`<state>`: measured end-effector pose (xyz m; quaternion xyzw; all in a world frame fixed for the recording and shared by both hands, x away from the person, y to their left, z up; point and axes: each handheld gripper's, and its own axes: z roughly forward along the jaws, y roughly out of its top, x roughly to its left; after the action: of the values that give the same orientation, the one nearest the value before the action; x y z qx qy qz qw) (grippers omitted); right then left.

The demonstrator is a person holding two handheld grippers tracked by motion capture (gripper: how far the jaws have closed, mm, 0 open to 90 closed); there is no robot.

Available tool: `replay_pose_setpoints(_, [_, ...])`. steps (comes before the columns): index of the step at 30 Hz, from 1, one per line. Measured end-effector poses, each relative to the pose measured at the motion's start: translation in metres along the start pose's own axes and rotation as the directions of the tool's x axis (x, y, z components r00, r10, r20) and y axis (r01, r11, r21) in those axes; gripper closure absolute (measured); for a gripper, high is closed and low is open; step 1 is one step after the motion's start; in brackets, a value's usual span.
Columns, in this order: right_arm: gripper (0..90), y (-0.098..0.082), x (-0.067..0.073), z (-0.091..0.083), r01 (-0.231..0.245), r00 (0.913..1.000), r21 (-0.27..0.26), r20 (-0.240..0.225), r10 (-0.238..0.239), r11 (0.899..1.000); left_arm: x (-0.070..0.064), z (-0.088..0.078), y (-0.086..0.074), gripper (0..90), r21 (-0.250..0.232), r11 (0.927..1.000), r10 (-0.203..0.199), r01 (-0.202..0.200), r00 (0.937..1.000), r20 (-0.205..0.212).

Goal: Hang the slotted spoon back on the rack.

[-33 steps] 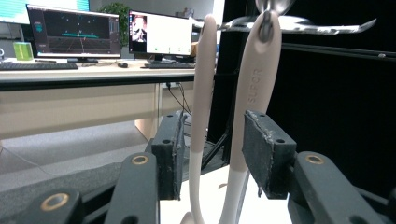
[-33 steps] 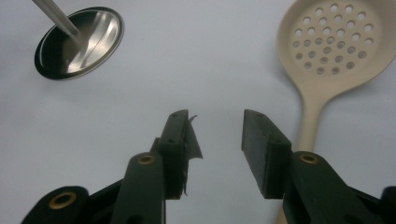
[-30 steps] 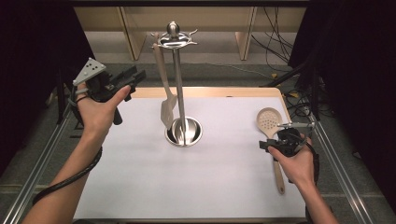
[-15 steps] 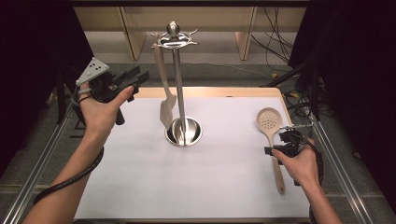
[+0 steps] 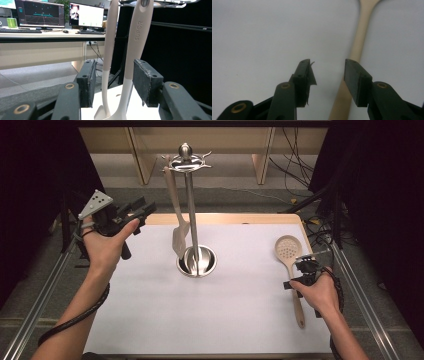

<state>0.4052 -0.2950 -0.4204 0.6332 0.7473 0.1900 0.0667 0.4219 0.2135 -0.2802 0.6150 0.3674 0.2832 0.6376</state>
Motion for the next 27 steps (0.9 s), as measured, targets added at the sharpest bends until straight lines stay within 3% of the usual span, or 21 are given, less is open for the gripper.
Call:
replay_pose_setpoints(2, [57.7, 0.0, 0.0, 0.0, -0.004, 0.9999, -0.001, -0.016, 0.004, 1.0, 0.0, 0.0, -0.001, 51.9, 0.002, 1.0, -0.002, 0.002, 1.0, 0.002])
replay_pose_setpoints(3, [57.9, -0.001, -0.001, 0.0, 0.016, 0.9998, 0.014, -0.009, -0.016, 1.0, -0.001, 0.0, -0.002, 51.7, 0.004, 1.0, -0.004, 0.004, 1.0, 0.005])
replay_pose_setpoints(5, [58.2, 0.0, 0.001, 0.0, -0.01, 0.9999, 0.027, -0.012, 0.01, 1.0, -0.001, 0.0, -0.003, 51.3, 0.009, 1.0, -0.001, 0.001, 0.9999, 0.013])
replay_pose_setpoints(6, [58.3, -0.001, 0.001, 0.002, -0.036, 0.9993, 0.039, 0.005, 0.036, 0.999, -0.002, -0.001, -0.005, 51.1, 0.015, 0.9999, -0.003, 0.003, 0.9998, 0.018])
replay_pose_setpoints(10, [58.7, -0.001, -0.003, 0.008, -0.061, 0.998, 0.064, 0.02, 0.06, 0.996, -0.003, -0.003, -0.009, 50.8, 0.02, 0.9998, 0.003, -0.003, 0.9998, 0.021])
replay_pose_setpoints(11, [58.9, -0.002, -0.006, 0.008, -0.043, 0.9983, 0.066, 0.042, 0.04, 0.997, -0.003, -0.003, -0.009, 50.8, 0.02, 0.9998, 0.003, -0.003, 0.9998, 0.021])
replay_pose_setpoints(13, [58.9, -0.002, -0.005, 0.009, -0.061, 0.9975, 0.064, 0.039, 0.059, 0.996, -0.003, -0.004, -0.011, 50.8, 0.02, 0.9998, -0.005, 0.004, 0.9997, 0.022])
replay_pose_setpoints(14, [58.9, -0.002, -0.006, 0.01, -0.105, 0.9937, 0.072, 0.045, 0.102, 0.992, -0.002, -0.003, -0.012, 50.9, 0.022, 0.9997, -0.008, 0.007, 0.9997, 0.023])
replay_pose_setpoints(15, [59.0, -0.002, -0.01, 0.011, -0.075, 0.9963, 0.08, 0.049, 0.071, 0.994, -0.002, -0.002, -0.013, 50.8, 0.023, 0.9997, -0.008, 0.008, 0.9997, 0.022])
replay_pose_setpoints(17, [59.0, -0.002, -0.009, 0.01, -0.09, 0.9952, 0.093, 0.048, 0.086, 0.992, -0.002, -0.001, -0.014, 50.8, 0.023, 0.9997, -0.01, 0.01, 0.9997, 0.021])
replay_pose_setpoints(18, [59.0, -0.003, -0.011, 0.011, -0.072, 0.9959, 0.096, 0.061, 0.066, 0.993, -0.002, -0.001, -0.014, 50.8, 0.023, 0.9997, -0.011, 0.011, 0.9997, 0.022])
replay_pose_setpoints(19, [59.3, -0.003, -0.011, 0.011, -0.082, 0.996, 0.094, 0.043, 0.078, 0.992, -0.003, 0.0, -0.015, 50.8, 0.03, 0.9995, -0.008, 0.008, 0.9997, 0.024])
replay_pose_setpoints(20, [59.8, -0.005, -0.007, 0.012, -0.13, 0.9904, 0.079, 0.057, 0.126, 0.988, -0.003, 0.0, -0.016, 50.8, 0.029, 0.9995, -0.012, 0.011, 0.9996, 0.025])
replay_pose_setpoints(21, [60.5, -0.004, -0.011, 0.01, -0.089, 0.9957, 0.104, 0.035, 0.085, 0.991, -0.004, 0.0, -0.016, 50.8, 0.029, 0.9996, -0.007, 0.006, 0.9996, 0.027])
replay_pose_setpoints(23, [62.5, -0.005, -0.013, 0.009, -0.073, 0.9964, 0.1, 0.049, 0.069, 0.992, -0.004, 0.0, -0.016, 50.8, 0.03, 0.9995, -0.008, 0.007, 0.9996, 0.029])
replay_pose_setpoints(24, [68.1, -0.008, -0.011, 0.005, -0.127, 0.9914, 0.097, 0.043, 0.123, 0.987, -0.004, -0.002, -0.017, 50.8, 0.031, 0.9995, -0.008, 0.007, 0.9996, 0.027])
replay_pose_setpoints(25, [72.6, -0.01, -0.016, 0.001, -0.082, 0.9964, 0.108, 0.03, 0.079, 0.991, -0.004, -0.002, -0.017, 50.8, 0.031, 0.9995, -0.008, 0.007, 0.9996, 0.027])
replay_pose_setpoints(26, [76.1, -0.012, -0.016, 0.001, -0.112, 0.9933, 0.107, 0.043, 0.108, 0.988, -0.004, -0.003, -0.017, 50.8, 0.028, 0.9996, -0.011, 0.011, 0.9996, 0.025])
replay_pose_setpoints(27, [79.1, -0.014, -0.02, -0.002, -0.08, 0.9964, 0.125, 0.036, 0.076, 0.989, -0.003, -0.004, -0.017, 50.8, 0.029, 0.9995, -0.01, 0.009, 0.9997, 0.022])
